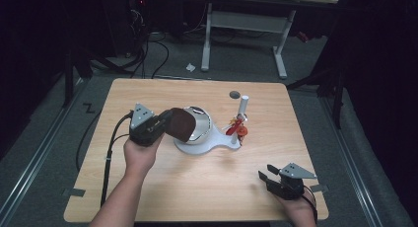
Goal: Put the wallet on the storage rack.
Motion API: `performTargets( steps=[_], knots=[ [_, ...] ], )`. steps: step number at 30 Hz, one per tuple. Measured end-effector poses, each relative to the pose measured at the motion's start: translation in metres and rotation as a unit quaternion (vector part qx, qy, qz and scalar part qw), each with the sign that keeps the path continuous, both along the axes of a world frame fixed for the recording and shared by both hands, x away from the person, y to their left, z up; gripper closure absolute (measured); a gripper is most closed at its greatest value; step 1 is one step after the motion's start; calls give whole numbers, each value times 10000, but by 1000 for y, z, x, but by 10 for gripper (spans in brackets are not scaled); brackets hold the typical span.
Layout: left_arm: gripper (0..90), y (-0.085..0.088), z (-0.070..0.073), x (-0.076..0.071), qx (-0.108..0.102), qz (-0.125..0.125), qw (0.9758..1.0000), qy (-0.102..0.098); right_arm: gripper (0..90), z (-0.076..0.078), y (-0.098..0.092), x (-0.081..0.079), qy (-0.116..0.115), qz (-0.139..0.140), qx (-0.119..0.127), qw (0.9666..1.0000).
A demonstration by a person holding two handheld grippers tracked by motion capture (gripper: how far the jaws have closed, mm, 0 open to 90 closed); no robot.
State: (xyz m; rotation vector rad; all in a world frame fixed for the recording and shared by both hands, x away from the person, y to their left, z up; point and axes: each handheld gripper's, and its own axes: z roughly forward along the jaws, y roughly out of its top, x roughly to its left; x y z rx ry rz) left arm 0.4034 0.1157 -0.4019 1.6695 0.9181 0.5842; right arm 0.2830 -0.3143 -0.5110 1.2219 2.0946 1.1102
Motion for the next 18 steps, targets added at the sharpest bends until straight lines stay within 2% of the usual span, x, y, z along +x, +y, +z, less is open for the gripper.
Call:
performTargets(
  steps=[5, 13, 18],
  knots=[
    [840, -9, -2, 10, 65, 35, 10000, 54, 537, 0, -1, 1, 29, -19, 63, 10000],
    [840, -21, -14, 21, 169, 149, 9996, 196, 538, -2, -1, 2, 50, 29, 68, 10000],
    [837, -27, -22, 27, 383, 341, 9984, 257, 538, -1, -1, 1, 35, 41, 65, 10000]
  ],
)
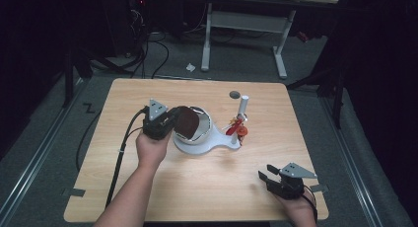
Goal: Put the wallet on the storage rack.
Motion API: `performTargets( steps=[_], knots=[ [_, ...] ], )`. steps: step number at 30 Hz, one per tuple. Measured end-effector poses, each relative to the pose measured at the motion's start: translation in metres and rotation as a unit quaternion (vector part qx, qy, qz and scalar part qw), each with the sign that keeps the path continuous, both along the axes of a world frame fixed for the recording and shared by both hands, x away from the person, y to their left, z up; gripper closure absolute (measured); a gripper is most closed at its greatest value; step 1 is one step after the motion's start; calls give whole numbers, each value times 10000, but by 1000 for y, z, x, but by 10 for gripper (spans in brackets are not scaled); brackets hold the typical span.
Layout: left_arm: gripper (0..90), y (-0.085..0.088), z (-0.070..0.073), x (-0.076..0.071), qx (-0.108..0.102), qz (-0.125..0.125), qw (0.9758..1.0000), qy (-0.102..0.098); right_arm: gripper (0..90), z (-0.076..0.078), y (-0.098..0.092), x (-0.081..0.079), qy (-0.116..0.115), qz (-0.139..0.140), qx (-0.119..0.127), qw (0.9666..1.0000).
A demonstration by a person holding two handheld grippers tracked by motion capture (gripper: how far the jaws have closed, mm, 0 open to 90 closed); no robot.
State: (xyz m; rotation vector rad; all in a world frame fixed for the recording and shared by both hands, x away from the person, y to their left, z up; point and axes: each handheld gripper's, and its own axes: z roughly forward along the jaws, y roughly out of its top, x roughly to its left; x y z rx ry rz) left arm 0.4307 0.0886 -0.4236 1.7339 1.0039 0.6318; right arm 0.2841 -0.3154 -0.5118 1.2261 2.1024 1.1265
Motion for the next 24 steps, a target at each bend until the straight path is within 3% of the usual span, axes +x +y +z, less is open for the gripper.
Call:
performTargets(
  steps=[2, 14, 24],
  knots=[
    [837, 0, -3, 1, -6, 19, 10000, 33, 538, 0, 0, 0, -17, 4, 4, 10000],
    [826, -15, -22, 14, 424, 278, 9986, 165, 538, -2, 1, 1, 47, 50, -22, 10000],
    [755, -16, -26, 15, 401, 317, 9985, 172, 537, -3, 0, 2, 69, 29, 8, 10000]
  ],
)
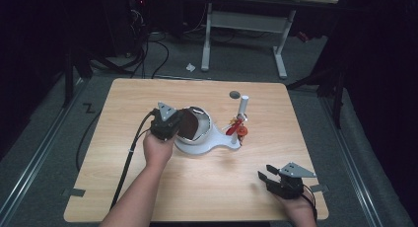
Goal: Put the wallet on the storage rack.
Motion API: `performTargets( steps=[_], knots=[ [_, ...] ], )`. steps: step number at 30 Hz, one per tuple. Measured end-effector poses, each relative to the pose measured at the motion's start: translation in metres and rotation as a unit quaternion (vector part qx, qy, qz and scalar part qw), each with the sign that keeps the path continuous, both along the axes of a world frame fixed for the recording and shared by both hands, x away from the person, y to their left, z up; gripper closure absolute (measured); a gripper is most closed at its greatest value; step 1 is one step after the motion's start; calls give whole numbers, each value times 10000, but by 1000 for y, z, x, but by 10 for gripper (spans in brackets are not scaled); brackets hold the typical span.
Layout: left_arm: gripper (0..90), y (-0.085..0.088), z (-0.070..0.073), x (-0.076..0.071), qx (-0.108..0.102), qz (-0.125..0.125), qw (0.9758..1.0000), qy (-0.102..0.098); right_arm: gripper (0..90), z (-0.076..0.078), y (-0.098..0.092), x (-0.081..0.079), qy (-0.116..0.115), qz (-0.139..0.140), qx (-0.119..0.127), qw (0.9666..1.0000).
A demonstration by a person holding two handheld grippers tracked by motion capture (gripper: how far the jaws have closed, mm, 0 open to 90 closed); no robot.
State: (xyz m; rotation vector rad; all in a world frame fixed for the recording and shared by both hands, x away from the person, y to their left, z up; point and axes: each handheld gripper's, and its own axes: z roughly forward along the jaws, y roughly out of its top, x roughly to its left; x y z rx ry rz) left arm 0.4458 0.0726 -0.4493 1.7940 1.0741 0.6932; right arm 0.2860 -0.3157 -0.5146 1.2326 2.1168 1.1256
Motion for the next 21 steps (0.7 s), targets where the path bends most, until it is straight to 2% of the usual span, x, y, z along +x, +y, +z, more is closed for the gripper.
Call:
performTargets(
  steps=[5, 11, 16, 21],
  knots=[
    [663, 0, 0, -1, -5, -102, 9999, 3, 538, 0, 1, 1, -23, 19, -25, 10000],
    [565, 1, 0, -4, -126, -166, 9998, -36, 537, 0, 1, 0, -21, -6, -13, 10000],
    [501, 3, 3, -8, -300, -208, 9993, -23, 537, 0, 1, 0, -12, -3, -6, 10000],
    [477, 9, 6, -13, -375, -196, 9991, -67, 537, 0, 1, 0, -15, 14, -24, 10000]
  ],
)
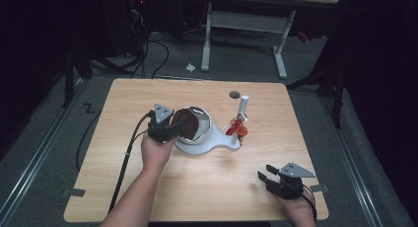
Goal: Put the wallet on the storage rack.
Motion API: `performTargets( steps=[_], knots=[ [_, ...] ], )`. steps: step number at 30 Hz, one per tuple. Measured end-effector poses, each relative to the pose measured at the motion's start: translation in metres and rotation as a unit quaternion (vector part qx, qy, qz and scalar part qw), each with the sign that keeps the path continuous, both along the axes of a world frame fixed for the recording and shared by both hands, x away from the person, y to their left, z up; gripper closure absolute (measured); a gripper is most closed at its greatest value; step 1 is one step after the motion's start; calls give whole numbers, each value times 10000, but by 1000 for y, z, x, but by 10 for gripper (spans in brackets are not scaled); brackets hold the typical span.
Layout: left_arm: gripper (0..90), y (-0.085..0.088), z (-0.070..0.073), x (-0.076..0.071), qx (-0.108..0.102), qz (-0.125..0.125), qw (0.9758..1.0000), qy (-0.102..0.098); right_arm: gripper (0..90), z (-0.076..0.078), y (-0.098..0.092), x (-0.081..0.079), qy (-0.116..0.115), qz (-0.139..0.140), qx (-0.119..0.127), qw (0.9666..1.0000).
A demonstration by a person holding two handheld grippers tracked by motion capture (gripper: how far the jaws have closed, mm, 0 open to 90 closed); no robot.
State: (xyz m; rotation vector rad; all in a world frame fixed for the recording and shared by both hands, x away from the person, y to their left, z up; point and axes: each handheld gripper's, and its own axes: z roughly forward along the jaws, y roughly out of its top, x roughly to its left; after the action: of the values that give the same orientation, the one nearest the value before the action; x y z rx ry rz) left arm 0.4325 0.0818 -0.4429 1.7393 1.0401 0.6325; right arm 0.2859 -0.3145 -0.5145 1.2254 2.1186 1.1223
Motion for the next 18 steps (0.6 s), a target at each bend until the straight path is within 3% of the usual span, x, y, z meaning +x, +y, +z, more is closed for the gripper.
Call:
performTargets(
  steps=[3, 13, 18],
  knots=[
    [473, 5, 1, -3, -98, -36, 9999, 66, 537, 0, 0, 0, -5, -8, -5, 10000],
    [463, 12, 4, -15, -50, -73, 9999, 88, 537, -1, 0, 1, 1, -2, 10, 10000],
    [462, 18, 1, -22, -65, -78, 9998, 190, 536, -1, 0, 1, 6, -3, 13, 10000]
  ],
)
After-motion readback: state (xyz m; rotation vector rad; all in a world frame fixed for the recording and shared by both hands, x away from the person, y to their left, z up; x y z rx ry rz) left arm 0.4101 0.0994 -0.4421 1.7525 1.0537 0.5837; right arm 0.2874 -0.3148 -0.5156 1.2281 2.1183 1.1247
